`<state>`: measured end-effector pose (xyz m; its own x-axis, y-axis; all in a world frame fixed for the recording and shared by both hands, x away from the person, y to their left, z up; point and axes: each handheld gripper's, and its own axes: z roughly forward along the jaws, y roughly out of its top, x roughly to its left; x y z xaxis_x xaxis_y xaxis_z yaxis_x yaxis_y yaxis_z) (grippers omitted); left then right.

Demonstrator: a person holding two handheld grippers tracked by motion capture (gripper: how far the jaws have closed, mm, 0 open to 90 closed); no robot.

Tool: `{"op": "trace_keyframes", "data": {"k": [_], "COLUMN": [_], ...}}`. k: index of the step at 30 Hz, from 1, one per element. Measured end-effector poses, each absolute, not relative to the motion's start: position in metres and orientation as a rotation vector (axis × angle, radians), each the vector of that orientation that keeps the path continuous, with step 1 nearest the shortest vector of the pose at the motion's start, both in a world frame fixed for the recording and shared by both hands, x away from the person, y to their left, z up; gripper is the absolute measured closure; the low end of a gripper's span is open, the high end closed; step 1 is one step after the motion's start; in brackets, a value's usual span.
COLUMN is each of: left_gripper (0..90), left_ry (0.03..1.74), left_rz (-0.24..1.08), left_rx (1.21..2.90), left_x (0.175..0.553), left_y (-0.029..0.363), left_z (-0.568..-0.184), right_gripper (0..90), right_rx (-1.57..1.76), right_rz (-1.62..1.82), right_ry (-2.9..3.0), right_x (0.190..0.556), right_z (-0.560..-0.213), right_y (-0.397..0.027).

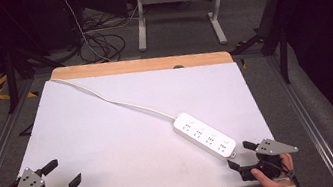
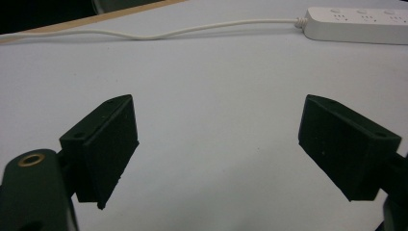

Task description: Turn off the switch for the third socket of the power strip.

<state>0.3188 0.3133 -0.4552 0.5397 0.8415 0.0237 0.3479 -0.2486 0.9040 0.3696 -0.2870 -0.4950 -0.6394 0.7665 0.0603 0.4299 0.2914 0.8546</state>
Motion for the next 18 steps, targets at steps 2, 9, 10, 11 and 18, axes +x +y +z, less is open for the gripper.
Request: {"op": "trace_keyframes", "data": {"k": [2, 9, 10, 11, 18], "left_gripper": [14.3, 13.9, 13.8, 13.8, 13.6], "left_ry": [0.979, 0.987, 0.989, 0.987, 0.976], "left_rz": [0.653, 0.657, 0.657, 0.656, 0.663], "left_rx": [1.840, 1.860, 1.858, 1.859, 1.843], "left_x": [0.3195, 0.3213, 0.3215, 0.3218, 0.3211], "left_y": [0.3130, 0.3126, 0.3125, 0.3126, 0.3132], "left_z": [-0.4556, -0.4570, -0.4573, -0.4576, -0.4572], "right_gripper": [9.9, 10.0, 10.0, 10.0, 8.9], "right_rx": [1.085, 1.062, 1.063, 1.068, 1.030], "right_rz": [1.268, 1.227, 1.223, 1.217, 1.246], "right_ry": [2.217, 2.221, 2.219, 2.213, 2.198], "right_x": [0.3691, 0.3713, 0.3712, 0.3710, 0.3681], "right_z": [-0.4984, -0.4981, -0.4979, -0.4977, -0.4960], "right_y": [-0.2871, -0.2847, -0.2849, -0.2855, -0.2910]}}
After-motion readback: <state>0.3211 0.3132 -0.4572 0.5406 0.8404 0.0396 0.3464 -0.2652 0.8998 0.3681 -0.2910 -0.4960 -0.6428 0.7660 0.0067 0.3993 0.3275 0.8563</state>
